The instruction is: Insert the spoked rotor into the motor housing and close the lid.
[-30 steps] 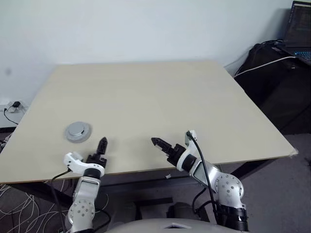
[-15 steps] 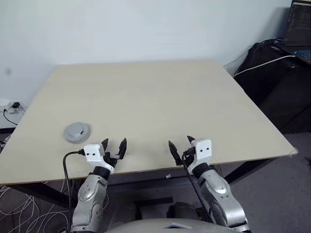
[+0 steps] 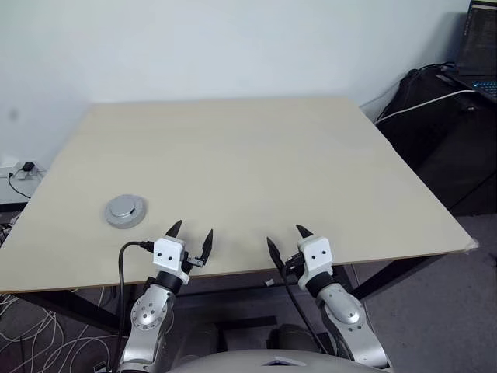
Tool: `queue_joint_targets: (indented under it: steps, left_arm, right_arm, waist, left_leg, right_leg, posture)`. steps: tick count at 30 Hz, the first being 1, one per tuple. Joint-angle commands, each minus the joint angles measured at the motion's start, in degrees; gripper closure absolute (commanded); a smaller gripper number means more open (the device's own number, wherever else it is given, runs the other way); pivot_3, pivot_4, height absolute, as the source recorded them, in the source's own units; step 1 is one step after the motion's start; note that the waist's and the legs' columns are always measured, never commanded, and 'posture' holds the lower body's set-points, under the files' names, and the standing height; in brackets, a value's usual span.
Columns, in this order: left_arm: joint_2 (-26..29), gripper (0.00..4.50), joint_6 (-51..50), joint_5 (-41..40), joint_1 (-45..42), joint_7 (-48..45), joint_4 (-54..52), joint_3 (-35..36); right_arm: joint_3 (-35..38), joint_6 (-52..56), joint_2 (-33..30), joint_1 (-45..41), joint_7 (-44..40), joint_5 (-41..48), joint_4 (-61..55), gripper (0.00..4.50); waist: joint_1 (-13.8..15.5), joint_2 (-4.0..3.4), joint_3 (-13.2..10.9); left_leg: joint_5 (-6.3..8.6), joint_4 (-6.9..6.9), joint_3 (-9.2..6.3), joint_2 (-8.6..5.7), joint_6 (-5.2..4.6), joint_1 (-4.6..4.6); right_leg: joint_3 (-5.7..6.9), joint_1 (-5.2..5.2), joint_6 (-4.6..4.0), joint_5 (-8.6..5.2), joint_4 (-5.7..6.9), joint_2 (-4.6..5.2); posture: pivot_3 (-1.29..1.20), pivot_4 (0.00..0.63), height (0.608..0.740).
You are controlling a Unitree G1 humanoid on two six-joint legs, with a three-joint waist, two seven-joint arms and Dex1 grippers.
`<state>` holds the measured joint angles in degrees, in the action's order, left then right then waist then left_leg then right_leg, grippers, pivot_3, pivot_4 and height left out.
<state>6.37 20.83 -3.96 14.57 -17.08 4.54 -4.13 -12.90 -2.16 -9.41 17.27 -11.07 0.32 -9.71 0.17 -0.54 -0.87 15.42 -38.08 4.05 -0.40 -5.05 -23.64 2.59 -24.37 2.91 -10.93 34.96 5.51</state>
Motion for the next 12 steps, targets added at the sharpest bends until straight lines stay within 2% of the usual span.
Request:
queue_joint_targets:
  steps: [1,12]
  left_arm:
    - [-0.1,0.04,0.9,-0.2,-1.4,0.0,0.0,0.0]
    - [-0.2,0.04,2.1,-1.0,-2.6,-0.6,3.7,1.0]
  right_arm:
    - [0.9,-1.0,0.8,-0.2,0.8,-0.2,-1.3,0.0]
    - [1.2,-0.6,1.9,0.1,1.0,-0.2,-1.1,0.0]
  waist:
    - [0.1,0.0,0.0]
    - [0.7,0.03,0.1]
  left_leg:
    - [0.0,-0.01,0.0,0.0,0.0,0.0]
    - [-0.01,-0.12,0.0,-0.01,-0.02,0.02]
  right_leg:
    - [0.0,0.0,-0.04,0.02,0.01,0.0]
    - [0.02,0.06,-0.05,0.04,0.07,-0.03]
  posture:
    - [0.0,0.0,0.74]
    - [0.0,0.0,0.74]
